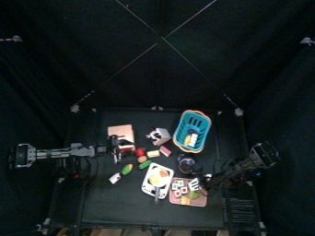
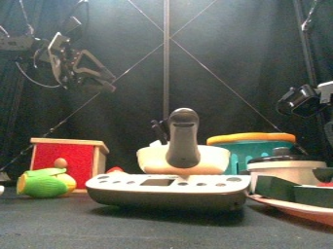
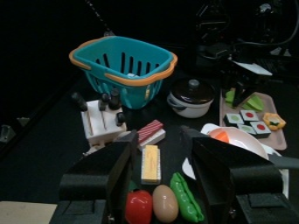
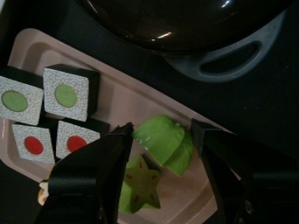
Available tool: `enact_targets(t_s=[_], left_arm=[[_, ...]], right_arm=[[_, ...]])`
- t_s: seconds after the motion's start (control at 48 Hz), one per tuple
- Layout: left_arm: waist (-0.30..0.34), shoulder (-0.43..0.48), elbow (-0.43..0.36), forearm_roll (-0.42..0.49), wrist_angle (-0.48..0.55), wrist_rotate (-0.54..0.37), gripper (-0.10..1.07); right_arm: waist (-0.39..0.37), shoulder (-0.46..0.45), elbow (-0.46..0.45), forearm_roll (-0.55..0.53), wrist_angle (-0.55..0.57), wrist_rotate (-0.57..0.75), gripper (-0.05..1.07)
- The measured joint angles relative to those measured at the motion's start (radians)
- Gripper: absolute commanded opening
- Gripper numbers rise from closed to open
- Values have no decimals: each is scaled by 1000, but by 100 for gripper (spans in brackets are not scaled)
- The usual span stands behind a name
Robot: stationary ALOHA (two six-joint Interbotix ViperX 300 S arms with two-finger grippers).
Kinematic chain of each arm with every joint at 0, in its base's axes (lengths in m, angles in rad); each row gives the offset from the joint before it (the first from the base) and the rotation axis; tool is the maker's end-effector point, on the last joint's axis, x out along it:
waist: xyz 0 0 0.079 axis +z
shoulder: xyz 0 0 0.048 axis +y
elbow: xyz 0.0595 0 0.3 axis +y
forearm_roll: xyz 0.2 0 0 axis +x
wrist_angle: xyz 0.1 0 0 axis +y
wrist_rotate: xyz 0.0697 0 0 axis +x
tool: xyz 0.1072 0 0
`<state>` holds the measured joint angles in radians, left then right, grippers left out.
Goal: Grab starfruit bottom
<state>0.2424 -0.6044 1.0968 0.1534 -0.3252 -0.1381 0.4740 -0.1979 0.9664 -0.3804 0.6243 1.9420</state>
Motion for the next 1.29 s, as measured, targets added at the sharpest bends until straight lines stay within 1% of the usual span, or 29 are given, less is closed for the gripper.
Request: enact_targets(t_s=[0.229, 0.438, 0.562, 0.708, 0.812, 0.917, 1.062, 1.292], left_arm=[[-2, 2, 2, 0, 0, 0, 82], [0, 2, 0, 0, 0, 0, 82], [0, 2, 2, 2, 0, 0, 82], [0, 0, 2, 2, 2, 0, 82], [2, 2, 2, 2, 0, 0, 82], [2, 2, 2, 0, 2, 0, 82], [2, 2, 0, 2, 2, 0, 82], [2, 2, 0, 0, 2, -2, 82]], right_arm=[[9, -3, 0, -17, 8, 0, 90], [6, -25, -11, -20, 23, 0, 98], [6, -46, -34, -17, 74, -2, 102], [23, -77, -41, -29, 133, -2, 102], [48, -103, -28, -51, 133, -2, 102], [55, -110, -12, -61, 133, -2, 102], [78, -110, 9, -69, 124, -2, 102], [87, -94, 26, -98, 80, -2, 102]])
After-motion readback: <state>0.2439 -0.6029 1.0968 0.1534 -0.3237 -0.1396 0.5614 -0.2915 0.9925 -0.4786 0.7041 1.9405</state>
